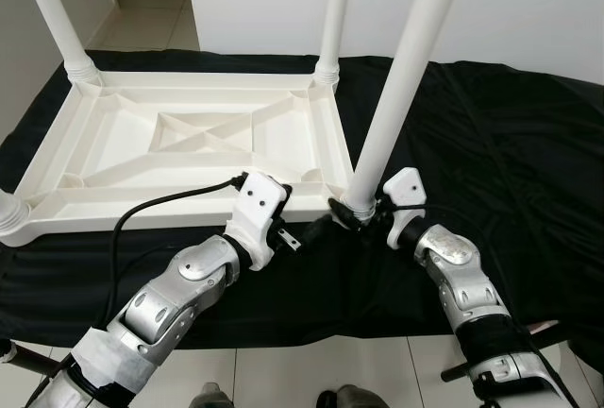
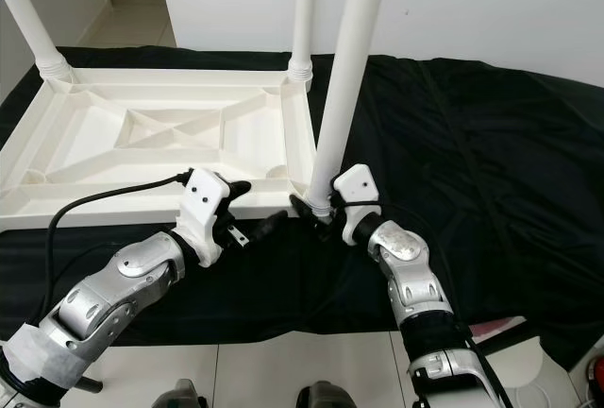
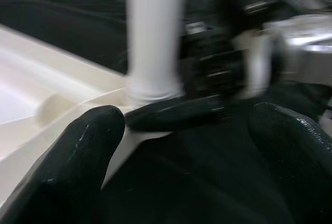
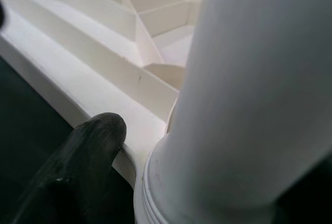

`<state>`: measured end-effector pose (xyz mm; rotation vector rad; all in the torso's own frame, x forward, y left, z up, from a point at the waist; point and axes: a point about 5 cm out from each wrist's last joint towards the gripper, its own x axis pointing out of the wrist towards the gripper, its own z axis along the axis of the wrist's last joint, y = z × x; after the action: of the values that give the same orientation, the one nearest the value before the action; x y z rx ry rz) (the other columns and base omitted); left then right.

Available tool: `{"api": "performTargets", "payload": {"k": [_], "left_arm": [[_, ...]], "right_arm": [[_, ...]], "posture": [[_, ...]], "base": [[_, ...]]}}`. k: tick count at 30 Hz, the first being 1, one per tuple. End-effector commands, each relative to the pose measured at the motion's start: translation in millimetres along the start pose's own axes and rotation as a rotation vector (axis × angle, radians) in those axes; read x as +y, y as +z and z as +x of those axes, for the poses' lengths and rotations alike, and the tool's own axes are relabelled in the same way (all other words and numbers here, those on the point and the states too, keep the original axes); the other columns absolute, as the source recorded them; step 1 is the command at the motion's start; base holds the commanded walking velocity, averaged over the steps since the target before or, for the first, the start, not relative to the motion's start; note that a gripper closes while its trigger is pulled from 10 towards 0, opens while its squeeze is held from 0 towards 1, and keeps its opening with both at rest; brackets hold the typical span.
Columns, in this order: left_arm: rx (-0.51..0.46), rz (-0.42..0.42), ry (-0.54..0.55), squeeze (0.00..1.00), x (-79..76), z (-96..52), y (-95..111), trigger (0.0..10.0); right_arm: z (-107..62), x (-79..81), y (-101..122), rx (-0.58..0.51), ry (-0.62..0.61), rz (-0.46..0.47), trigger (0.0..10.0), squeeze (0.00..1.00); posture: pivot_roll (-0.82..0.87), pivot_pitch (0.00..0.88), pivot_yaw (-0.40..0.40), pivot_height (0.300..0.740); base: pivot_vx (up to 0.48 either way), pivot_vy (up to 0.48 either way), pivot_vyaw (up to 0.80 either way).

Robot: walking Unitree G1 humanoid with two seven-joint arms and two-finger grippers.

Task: Building children table

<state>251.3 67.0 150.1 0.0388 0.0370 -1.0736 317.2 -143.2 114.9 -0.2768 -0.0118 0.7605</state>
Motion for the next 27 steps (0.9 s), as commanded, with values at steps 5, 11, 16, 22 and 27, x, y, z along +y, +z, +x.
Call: {"api": "performTargets", "payload": {"k": [5, 11, 16, 22, 27], "left_arm": [[0.016, 0.013, -0.038, 0.00, -0.7, 0.4, 1, 10.0], [0.006, 0.015, -0.009, 0.00, 1.0, 1.0, 2, 10.0], [-0.005, 0.015, -0.009, 0.00, 2.1, 1.0, 3, 10.0], [-0.015, 0.006, -0.004, 0.00, 0.4, 2.0, 1, 10.0], [-0.017, 0.002, -0.005, 0.00, -1.4, 2.9, 0, 10.0]], "right_arm": [[16.0, 0.8, -7, 0.055, 0.078, -0.027, 10.0, 0.00], [22.3, 3.8, -9, 0.059, 0.150, -0.017, 0.0, 0.00], [19.0, 3.0, -12, 0.058, 0.152, -0.008, 0.0, 0.00], [11.8, 4.0, -22, 0.045, 0.094, 0.076, 0.0, 0.00], [8.6, 5.3, -28, 0.057, 0.022, 0.122, 4.0, 0.00]], "posture": [[0.07, 0.006, 0.008, 0.740], [0.09, 0.000, -0.023, 0.740], [0.09, 0.000, -0.042, 0.740], [0.09, 0.000, -0.064, 0.740], [0.08, 0.000, -0.069, 0.740]], "base": [[0.000, 0.000, 0.00], [0.000, 0.000, 0.00], [0.000, 0.000, 0.00], [0.000, 0.000, 0.00], [0.000, 0.000, 0.00]]}}
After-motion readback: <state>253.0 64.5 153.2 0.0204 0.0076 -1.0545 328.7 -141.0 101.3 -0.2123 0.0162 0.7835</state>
